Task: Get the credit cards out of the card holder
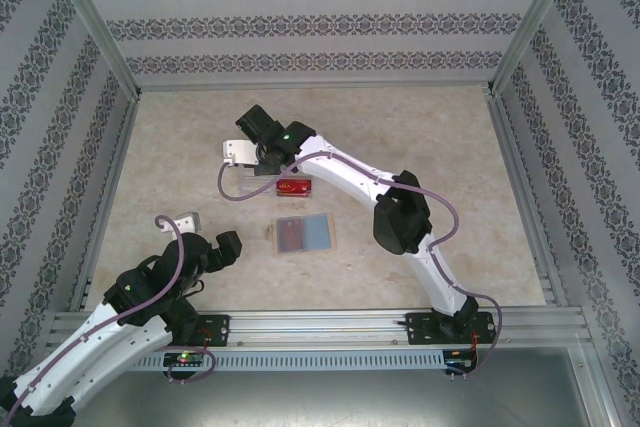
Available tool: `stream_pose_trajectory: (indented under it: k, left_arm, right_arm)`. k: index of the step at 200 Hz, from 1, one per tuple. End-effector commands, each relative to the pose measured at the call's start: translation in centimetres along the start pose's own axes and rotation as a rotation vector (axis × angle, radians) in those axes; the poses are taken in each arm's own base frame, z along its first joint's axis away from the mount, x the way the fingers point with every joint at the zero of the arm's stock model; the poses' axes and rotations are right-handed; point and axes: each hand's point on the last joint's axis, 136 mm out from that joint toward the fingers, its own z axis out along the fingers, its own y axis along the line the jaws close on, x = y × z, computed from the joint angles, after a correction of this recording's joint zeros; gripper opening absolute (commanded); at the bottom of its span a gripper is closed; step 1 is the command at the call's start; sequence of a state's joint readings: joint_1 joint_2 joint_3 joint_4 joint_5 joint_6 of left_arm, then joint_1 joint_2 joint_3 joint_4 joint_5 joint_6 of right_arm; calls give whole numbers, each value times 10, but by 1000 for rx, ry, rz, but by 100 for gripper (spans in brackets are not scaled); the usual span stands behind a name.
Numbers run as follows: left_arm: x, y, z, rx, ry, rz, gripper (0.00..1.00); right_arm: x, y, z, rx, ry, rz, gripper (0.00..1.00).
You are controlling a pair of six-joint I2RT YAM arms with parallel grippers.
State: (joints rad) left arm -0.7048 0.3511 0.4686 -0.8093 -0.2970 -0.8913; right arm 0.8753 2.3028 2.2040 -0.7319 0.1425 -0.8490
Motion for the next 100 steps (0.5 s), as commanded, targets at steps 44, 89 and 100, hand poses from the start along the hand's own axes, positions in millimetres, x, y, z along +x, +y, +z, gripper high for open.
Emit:
stream_pose_trajectory:
  k: [44, 89, 100]
  left_arm:
    - [3, 12, 1, -49, 0, 3, 100]
    - [4, 13, 1, -51, 0, 5, 100]
    - [3, 13, 1, -51, -2, 4, 100]
  right_arm:
    - [10, 6, 19, -28, 41, 8, 0]
    - [16, 8, 26, -45, 51, 39, 0]
    - [17, 8, 27, -44, 55, 46, 0]
